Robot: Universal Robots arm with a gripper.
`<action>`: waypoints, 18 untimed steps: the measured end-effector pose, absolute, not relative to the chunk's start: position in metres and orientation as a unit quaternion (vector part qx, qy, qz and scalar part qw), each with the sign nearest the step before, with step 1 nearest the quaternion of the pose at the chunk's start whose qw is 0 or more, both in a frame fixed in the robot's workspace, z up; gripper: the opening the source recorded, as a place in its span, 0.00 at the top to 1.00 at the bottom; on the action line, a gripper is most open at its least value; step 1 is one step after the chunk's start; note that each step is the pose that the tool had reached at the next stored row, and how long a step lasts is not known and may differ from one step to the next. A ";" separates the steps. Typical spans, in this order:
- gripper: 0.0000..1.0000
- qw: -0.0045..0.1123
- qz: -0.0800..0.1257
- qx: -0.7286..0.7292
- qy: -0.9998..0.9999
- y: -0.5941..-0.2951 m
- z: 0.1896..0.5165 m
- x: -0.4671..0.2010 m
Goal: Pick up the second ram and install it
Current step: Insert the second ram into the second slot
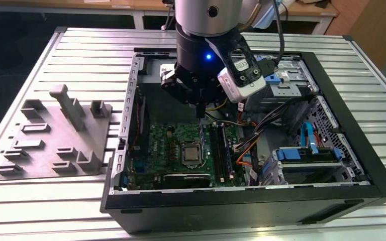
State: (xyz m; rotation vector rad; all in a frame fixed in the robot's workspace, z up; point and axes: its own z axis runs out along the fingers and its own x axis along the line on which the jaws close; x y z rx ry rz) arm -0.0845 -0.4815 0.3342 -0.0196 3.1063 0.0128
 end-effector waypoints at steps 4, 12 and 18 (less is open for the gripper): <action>0.89 0.018 0.004 -0.015 1.000 -0.481 0.333 -0.084; 0.89 0.018 0.004 -0.024 1.000 -0.481 0.332 -0.083; 0.89 0.018 0.005 -0.024 1.000 -0.481 0.326 -0.083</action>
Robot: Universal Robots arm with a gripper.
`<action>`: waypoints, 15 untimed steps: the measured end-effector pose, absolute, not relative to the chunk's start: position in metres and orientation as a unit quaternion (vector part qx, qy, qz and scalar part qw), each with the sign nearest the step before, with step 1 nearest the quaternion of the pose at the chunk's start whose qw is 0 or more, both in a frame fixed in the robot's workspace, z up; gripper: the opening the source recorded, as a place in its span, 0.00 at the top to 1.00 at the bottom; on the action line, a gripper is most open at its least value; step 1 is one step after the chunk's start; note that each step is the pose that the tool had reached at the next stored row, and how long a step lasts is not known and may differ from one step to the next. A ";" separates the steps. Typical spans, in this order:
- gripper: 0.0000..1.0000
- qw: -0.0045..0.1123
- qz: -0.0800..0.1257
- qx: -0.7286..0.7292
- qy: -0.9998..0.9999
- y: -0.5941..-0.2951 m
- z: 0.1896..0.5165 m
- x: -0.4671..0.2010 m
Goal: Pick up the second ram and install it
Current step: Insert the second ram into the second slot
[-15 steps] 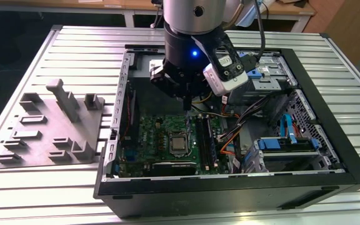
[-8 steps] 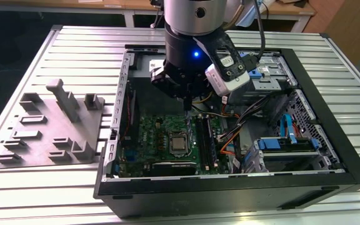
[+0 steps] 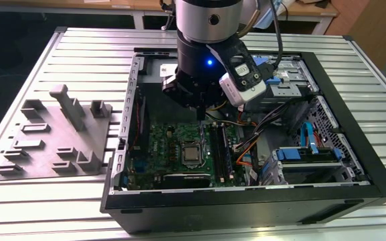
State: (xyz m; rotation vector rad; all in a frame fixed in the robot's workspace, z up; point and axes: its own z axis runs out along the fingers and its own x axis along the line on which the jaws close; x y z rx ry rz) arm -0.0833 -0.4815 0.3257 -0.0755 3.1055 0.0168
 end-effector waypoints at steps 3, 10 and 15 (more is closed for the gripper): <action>0.89 0.018 0.008 -0.025 1.000 -0.482 0.324 -0.083; 0.89 0.018 0.015 -0.028 0.999 -0.483 0.321 -0.083; 0.89 0.017 0.014 -0.028 0.999 -0.483 0.318 -0.081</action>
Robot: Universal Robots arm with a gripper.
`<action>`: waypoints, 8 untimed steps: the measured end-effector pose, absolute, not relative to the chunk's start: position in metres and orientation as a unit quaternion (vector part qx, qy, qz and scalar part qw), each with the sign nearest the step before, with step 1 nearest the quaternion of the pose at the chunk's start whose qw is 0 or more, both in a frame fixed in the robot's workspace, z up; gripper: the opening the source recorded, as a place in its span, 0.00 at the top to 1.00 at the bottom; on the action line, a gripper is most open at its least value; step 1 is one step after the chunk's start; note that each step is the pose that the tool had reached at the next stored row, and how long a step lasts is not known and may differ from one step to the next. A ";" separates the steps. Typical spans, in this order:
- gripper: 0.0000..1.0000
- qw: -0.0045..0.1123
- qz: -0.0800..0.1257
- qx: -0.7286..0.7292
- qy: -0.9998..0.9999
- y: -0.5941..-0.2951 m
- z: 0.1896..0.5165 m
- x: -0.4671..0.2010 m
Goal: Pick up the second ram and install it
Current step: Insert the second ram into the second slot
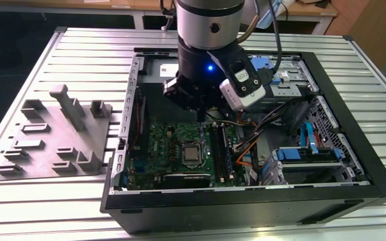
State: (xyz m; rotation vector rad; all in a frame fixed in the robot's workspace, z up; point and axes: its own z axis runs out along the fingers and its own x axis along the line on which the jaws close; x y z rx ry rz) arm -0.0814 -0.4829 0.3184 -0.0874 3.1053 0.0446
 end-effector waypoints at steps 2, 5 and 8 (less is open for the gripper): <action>0.89 0.017 0.014 -0.028 0.999 -0.483 0.318 -0.079; 0.89 0.017 0.014 -0.028 0.999 -0.483 0.317 -0.073; 0.89 0.017 0.014 -0.028 0.999 -0.483 0.317 -0.067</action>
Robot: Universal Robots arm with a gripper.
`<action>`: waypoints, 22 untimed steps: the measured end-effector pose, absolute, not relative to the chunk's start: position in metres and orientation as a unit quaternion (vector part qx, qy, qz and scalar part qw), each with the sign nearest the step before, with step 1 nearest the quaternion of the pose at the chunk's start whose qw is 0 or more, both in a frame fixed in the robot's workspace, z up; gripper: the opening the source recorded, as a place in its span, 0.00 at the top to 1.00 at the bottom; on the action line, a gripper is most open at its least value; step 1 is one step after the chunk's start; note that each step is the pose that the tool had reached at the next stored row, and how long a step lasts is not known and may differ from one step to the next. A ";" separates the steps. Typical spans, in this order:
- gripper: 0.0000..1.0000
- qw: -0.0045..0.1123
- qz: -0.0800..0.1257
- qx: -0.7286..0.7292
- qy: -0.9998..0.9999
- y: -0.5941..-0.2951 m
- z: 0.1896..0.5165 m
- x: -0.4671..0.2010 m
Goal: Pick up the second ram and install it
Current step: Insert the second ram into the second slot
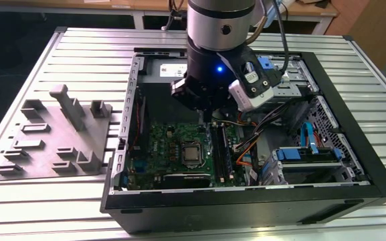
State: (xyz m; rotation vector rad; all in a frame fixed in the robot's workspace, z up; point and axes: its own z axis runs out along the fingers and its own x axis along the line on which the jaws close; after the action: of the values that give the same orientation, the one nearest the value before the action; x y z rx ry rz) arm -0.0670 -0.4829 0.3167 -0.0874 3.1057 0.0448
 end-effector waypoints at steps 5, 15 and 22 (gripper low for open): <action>0.89 0.016 0.015 -0.028 0.999 -0.483 0.316 -0.054; 0.89 0.015 0.014 -0.028 0.999 -0.483 0.314 -0.033; 0.89 0.015 0.015 -0.028 0.999 -0.483 0.304 -0.031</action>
State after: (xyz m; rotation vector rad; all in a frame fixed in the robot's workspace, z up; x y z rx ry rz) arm -0.0308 -0.4829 0.3041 -0.0873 3.1098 0.0452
